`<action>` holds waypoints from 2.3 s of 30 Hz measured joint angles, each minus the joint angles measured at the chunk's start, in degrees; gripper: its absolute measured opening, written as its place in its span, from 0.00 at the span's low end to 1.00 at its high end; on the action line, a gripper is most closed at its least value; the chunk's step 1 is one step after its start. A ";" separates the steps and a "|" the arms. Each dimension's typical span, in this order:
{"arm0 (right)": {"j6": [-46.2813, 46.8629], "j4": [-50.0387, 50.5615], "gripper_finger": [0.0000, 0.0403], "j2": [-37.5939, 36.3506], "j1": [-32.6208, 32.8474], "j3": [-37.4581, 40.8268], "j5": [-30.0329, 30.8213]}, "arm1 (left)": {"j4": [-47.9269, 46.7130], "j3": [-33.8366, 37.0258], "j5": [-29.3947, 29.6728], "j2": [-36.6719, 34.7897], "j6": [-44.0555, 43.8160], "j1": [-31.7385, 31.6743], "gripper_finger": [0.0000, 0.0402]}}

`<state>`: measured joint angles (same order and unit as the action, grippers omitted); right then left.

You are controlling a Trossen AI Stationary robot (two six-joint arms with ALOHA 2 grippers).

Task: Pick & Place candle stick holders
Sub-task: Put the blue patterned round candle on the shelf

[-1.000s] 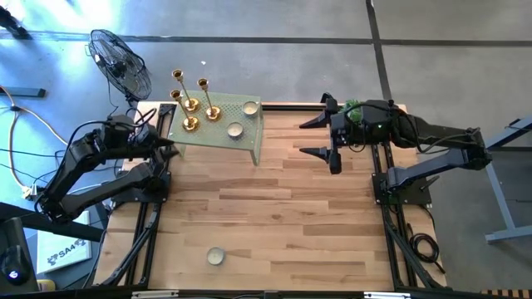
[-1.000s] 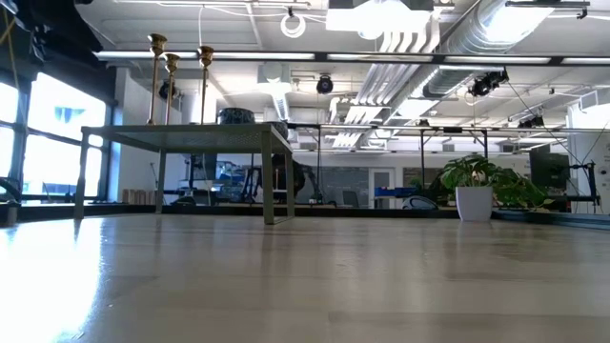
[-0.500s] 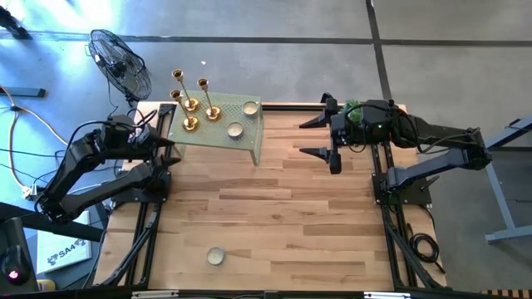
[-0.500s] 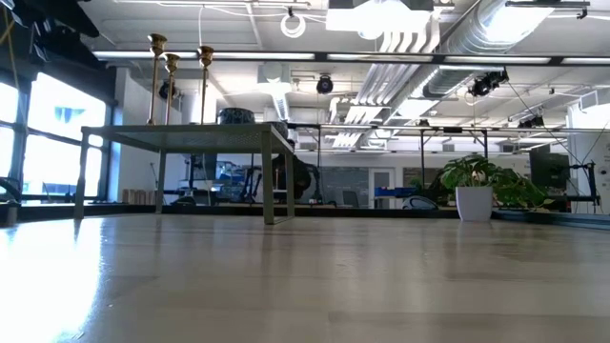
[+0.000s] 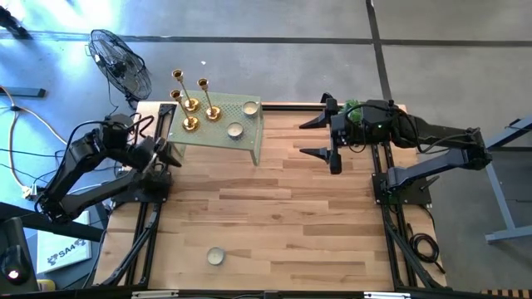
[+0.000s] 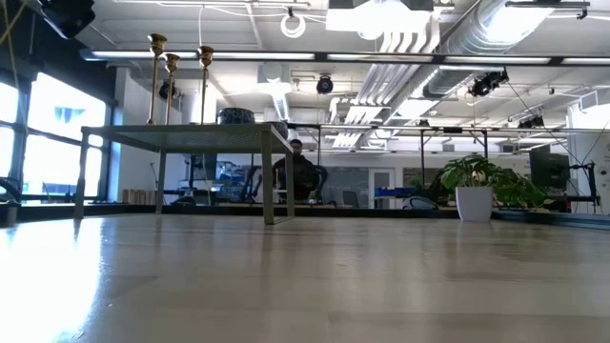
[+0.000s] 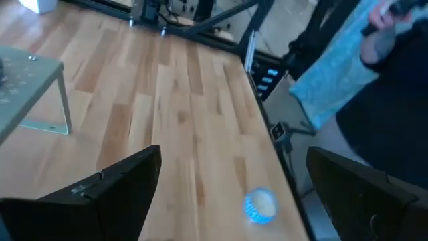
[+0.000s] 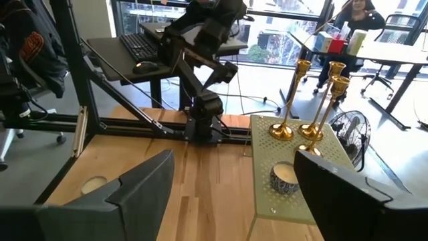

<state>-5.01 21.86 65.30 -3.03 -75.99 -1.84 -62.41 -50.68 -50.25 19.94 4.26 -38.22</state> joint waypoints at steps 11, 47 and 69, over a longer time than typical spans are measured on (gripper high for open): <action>1.58 1.54 0.75 0.00 0.07 0.00 -0.47 | 12.82 0.02 1.15 0.29 -11.09 -0.02 0.91; 4.12 -0.19 0.75 0.00 0.60 0.00 -0.42 | 44.62 4.38 28.14 23.71 -8.96 43.66 0.91; 1.54 4.12 0.75 0.00 1.20 0.00 -1.22 | 14.66 -5.95 51.99 34.55 -32.78 70.54 0.91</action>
<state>-3.46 25.98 65.30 -1.83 -75.99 -3.06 -47.76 -56.62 1.74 54.49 -28.52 32.32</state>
